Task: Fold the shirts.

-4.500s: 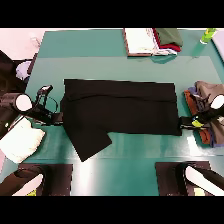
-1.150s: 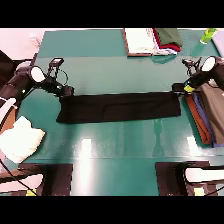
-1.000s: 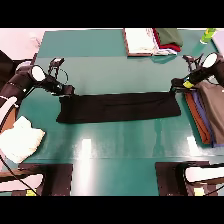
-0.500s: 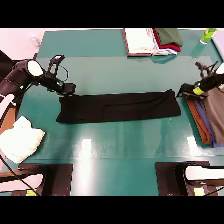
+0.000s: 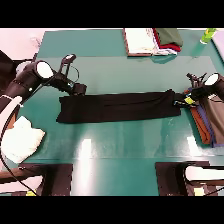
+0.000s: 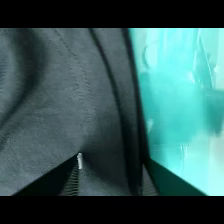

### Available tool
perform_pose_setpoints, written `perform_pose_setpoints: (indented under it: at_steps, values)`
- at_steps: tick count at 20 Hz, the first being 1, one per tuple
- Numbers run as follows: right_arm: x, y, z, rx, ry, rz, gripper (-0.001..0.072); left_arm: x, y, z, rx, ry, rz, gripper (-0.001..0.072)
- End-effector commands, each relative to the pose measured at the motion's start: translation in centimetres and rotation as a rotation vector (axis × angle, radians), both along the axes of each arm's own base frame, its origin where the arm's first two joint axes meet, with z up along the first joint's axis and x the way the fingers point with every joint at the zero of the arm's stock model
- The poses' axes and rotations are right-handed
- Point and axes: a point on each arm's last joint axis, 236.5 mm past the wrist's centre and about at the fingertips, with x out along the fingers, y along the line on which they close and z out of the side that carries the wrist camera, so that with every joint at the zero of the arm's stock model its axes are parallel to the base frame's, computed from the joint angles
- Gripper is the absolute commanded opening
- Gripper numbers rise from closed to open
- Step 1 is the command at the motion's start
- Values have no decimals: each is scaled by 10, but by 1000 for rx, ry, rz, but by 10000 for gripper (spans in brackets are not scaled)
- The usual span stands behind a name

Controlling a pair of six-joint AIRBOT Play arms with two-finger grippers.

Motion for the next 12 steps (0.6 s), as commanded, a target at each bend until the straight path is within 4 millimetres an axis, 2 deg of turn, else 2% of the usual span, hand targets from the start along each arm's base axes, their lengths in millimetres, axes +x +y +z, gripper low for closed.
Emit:
perform_pose_setpoints:
  at_steps: [1,3,4,7,9,12]
  values:
    - [2,14,-3,13,-8,31,236,-3,-27,4,-18,-36,-40,22]
    - [-2,21,-7,11,1,67,116,-6,-43,5,-25,-55,-67,22]
    - [-3,22,-7,10,4,72,20,-9,-51,2,-27,-55,-82,22]
    - [-3,16,8,-22,-26,82,17,-17,-76,-16,-28,-25,-110,21]
    - [-2,12,36,-46,-56,102,17,-19,-97,-31,-42,-17,-130,21]
    - [1,19,101,-57,-140,132,17,-26,-134,-53,-67,24,-170,21]
